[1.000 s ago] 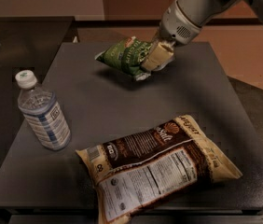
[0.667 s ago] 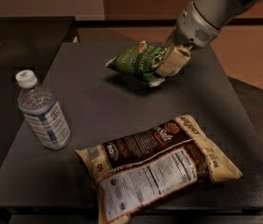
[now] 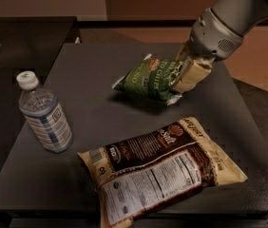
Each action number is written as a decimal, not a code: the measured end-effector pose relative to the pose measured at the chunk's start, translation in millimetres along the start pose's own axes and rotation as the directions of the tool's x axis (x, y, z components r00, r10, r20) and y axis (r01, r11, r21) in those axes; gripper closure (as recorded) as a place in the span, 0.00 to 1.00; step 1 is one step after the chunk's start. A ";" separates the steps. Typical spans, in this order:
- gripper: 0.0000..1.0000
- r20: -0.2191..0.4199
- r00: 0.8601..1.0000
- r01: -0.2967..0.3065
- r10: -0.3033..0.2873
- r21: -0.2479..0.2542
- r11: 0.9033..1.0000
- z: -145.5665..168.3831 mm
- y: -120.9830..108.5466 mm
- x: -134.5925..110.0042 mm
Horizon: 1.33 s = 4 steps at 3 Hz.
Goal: Move green jalapeno chip bag near brown chip bag
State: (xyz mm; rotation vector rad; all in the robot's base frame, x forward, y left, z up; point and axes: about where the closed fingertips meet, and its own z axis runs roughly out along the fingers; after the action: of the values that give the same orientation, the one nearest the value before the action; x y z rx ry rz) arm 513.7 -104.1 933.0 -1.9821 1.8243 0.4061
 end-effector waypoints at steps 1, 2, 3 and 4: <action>0.83 -0.003 0.999 0.042 -0.042 -0.043 0.998 3.0 23.9 -4.3; 0.61 -0.002 0.998 0.067 -0.068 -0.092 0.993 14.8 39.5 -7.0; 0.36 0.008 0.996 0.086 -0.085 -0.129 0.988 28.5 48.6 -8.8; 0.14 0.009 0.996 0.087 -0.086 -0.116 0.989 28.2 45.9 -10.8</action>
Offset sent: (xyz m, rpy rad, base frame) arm -0.0639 0.0153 -0.0309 -0.0379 0.1159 0.1712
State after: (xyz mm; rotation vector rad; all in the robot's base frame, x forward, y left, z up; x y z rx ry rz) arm 468.9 -83.5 908.8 -2.1278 1.7407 0.4996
